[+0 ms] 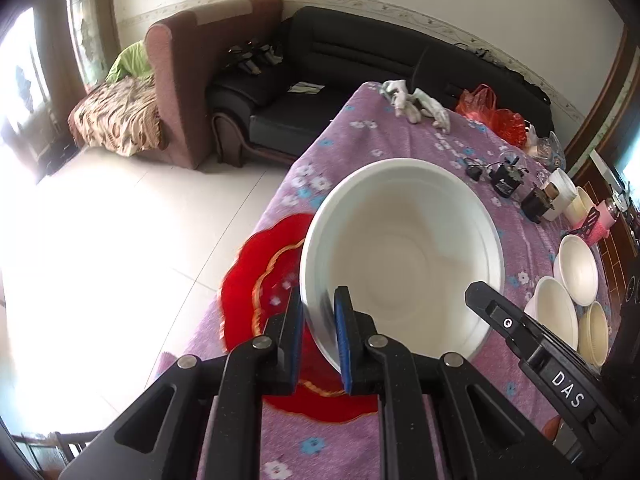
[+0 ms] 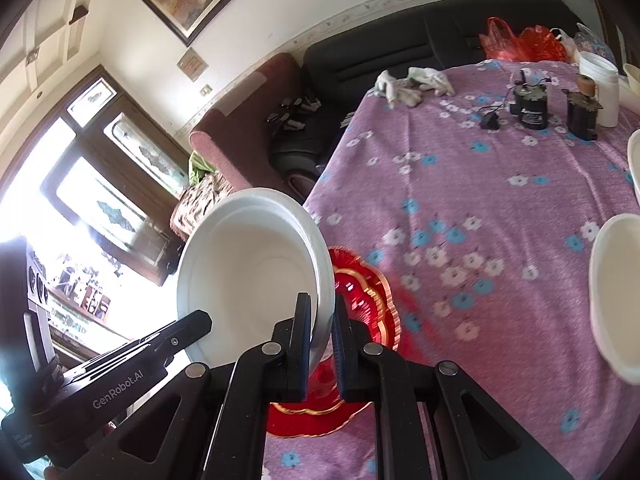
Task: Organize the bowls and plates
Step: 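Carry the white bowl with both grippers over the red plate stack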
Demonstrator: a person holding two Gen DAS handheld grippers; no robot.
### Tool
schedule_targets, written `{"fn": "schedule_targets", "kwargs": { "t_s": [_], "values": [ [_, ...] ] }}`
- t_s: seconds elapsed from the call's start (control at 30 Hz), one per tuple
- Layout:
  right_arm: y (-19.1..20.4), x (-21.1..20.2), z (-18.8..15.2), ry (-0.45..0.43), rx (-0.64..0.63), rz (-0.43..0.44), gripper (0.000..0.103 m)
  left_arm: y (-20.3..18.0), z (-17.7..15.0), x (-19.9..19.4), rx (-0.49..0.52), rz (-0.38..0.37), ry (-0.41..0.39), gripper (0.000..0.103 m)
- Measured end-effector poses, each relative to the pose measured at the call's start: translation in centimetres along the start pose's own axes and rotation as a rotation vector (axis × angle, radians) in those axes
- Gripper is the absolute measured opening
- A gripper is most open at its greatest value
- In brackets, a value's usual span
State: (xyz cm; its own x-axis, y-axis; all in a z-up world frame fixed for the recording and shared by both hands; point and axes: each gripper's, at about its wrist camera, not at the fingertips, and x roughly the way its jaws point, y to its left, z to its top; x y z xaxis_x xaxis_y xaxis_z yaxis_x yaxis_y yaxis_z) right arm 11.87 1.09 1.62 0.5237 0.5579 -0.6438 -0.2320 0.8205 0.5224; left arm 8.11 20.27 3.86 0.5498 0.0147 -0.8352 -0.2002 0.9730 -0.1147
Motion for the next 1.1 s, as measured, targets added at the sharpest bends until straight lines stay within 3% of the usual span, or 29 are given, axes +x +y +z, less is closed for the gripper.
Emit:
{"fn": "schedule_targets", "kwargs": {
  "t_s": [0.17,0.33,0.6,0.9,1.1],
  "values": [
    [0.9,1.5,-1.6,0.030,-0.012,-0.014,0.011,1.4,-0.9,1.3,-0.009,0.011,0.031,0.015],
    [-0.2,4.5,-3.1,0.089,0.011,-0.052,0.011,2.3,-2.1,4.7,-0.017,0.023,0.104,0.015],
    [-1.3,8.1,-4.2,0.148,0.017,-0.102,0.012,2.9,-2.6,7.7,-0.023,0.043,0.157,0.015],
    [-1.7,9.2,-4.2,0.154,0.009,-0.115,0.013,2.4,-2.3,8.0,0.005,0.075,0.143,0.015],
    [-1.3,9.5,-4.3,0.159,-0.020,-0.136,0.014,1.5,-2.5,7.7,0.071,0.178,0.112,0.023]
  ]
}}
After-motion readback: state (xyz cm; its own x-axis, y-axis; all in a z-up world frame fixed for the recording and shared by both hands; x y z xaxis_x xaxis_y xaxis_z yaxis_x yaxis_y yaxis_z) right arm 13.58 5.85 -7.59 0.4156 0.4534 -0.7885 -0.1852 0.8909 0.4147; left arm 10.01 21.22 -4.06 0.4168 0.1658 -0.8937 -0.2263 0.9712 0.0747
